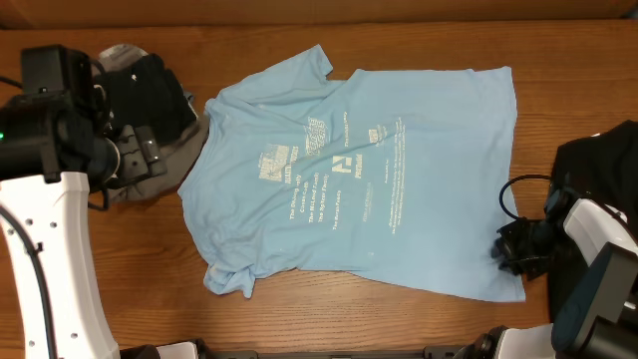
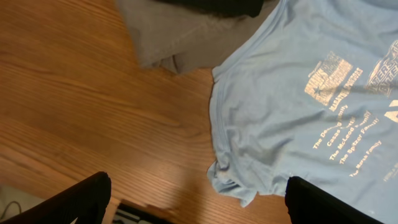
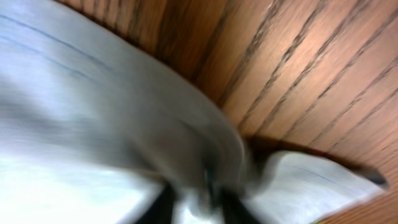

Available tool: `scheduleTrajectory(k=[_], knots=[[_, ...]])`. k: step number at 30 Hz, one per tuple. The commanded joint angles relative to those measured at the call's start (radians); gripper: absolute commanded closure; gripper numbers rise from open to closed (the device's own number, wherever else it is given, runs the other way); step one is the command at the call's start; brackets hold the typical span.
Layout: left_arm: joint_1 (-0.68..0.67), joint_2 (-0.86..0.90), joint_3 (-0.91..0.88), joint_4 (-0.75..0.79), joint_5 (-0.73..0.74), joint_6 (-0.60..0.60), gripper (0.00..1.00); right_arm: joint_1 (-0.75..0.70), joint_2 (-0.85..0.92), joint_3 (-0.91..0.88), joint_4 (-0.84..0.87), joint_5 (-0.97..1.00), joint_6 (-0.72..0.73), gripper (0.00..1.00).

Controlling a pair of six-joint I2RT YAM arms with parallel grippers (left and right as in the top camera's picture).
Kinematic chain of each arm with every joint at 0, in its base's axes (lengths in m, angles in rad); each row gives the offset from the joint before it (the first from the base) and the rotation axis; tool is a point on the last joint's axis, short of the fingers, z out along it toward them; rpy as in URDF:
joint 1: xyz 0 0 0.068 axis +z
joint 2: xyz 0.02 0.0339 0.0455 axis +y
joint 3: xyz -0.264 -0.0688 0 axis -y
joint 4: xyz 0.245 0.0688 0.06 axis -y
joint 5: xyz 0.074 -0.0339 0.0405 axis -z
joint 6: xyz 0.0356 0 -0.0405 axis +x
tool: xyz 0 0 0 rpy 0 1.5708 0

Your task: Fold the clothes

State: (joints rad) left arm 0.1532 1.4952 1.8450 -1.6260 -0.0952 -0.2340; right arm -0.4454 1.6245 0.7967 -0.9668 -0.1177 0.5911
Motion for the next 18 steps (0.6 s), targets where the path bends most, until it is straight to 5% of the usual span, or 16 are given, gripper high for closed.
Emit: scheduleTrajectory(k=[1,7,12,13,18], knots=[[0.005,0.0,-0.061,0.016,0.03,-0.014,0.08,-0.013,0.036,0.014,-0.016,0.03,0.019,0.96],[0.005,0.002,-0.162,0.042,0.037,-0.014,0.08,-0.151,0.002,0.257,-0.226,0.146,0.019,0.96],[0.005,0.002,-0.257,0.1,0.053,-0.013,0.05,-0.219,-0.021,0.356,-0.281,0.04,-0.092,0.96],[0.005,0.002,-0.28,0.113,0.067,-0.013,0.05,-0.219,-0.024,0.357,-0.284,0.028,-0.108,0.92],[0.004,0.002,-0.436,0.179,0.198,-0.009,0.06,-0.215,-0.024,0.356,-0.293,0.015,-0.128,0.37]])
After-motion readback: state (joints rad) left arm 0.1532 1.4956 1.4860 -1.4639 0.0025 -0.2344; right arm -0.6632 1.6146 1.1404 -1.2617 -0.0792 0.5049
